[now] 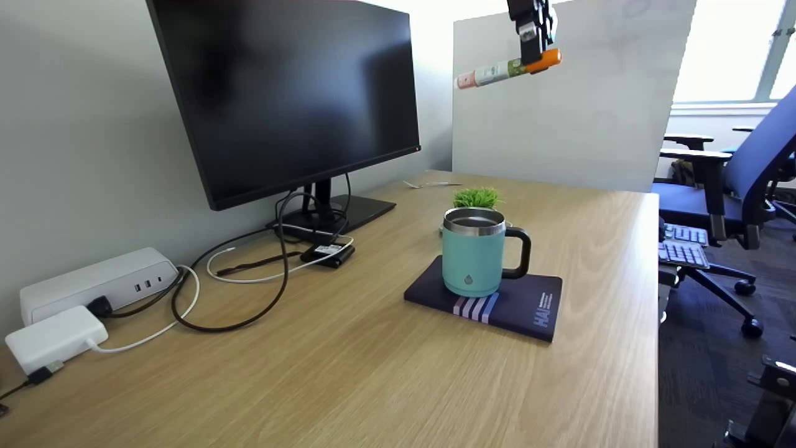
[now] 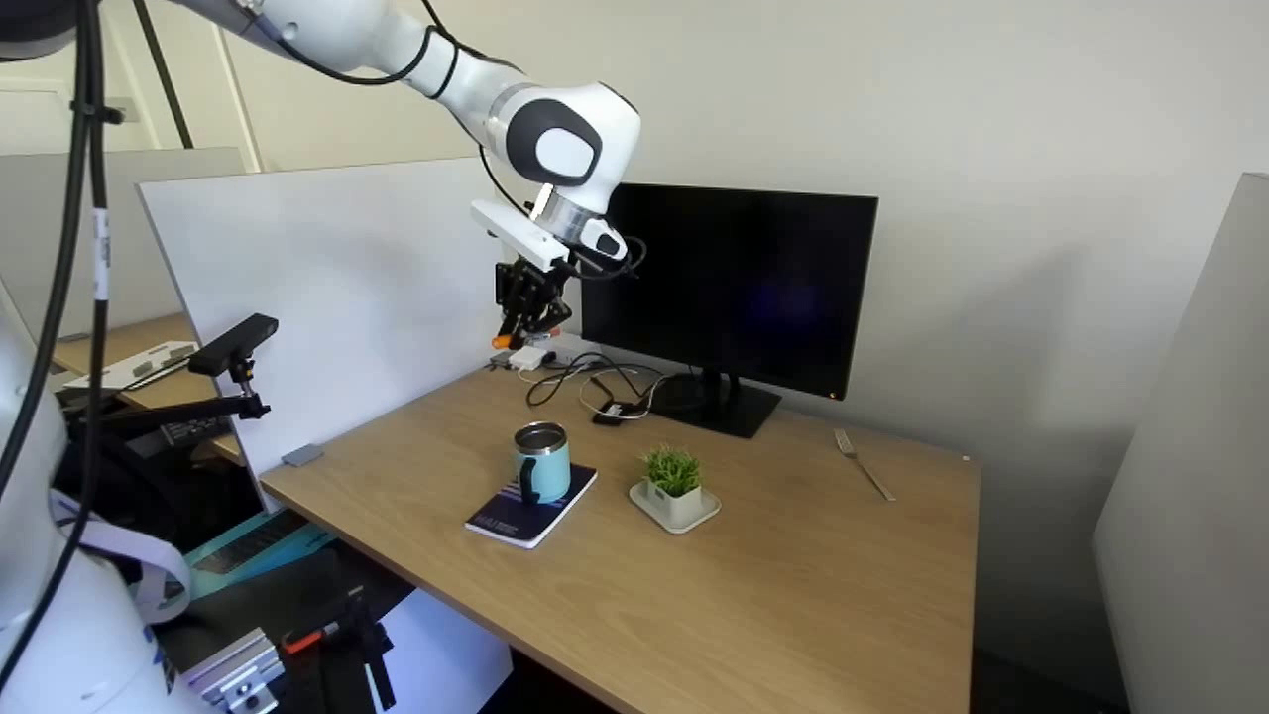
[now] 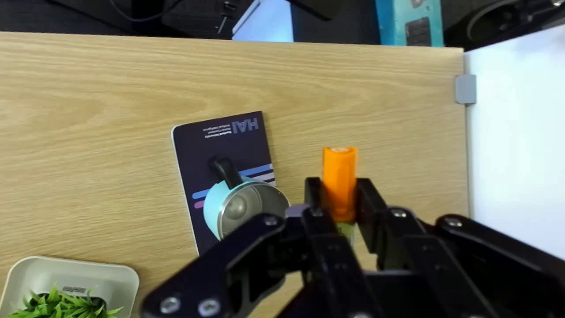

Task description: Pick up the mug, put it on the book, then put the marker in the mug

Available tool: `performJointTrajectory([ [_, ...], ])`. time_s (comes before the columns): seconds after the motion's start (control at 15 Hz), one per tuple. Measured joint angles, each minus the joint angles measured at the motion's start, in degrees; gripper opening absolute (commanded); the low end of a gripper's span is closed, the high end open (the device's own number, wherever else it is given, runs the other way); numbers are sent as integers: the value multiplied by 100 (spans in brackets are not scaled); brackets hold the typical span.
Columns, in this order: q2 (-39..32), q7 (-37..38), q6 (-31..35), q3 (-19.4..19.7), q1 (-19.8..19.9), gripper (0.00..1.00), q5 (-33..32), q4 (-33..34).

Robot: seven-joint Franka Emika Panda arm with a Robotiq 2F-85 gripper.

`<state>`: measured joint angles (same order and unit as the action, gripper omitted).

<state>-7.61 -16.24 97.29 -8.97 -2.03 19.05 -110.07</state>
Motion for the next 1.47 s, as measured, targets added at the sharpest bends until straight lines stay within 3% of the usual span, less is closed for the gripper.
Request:
performJointTrajectory([
  [0.4, -1212, 774, -893, 179, 31, 5, 1052, 1378],
  [0.73, -2195, 1512, -1300, 272, 102, 5, 1747, 2125],
  [1.07, -2809, 2098, -1654, 406, 215, 5, 2205, 2433],
  [1.47, -2743, 2367, -2285, 484, 256, 5, 2281, 2239],
])
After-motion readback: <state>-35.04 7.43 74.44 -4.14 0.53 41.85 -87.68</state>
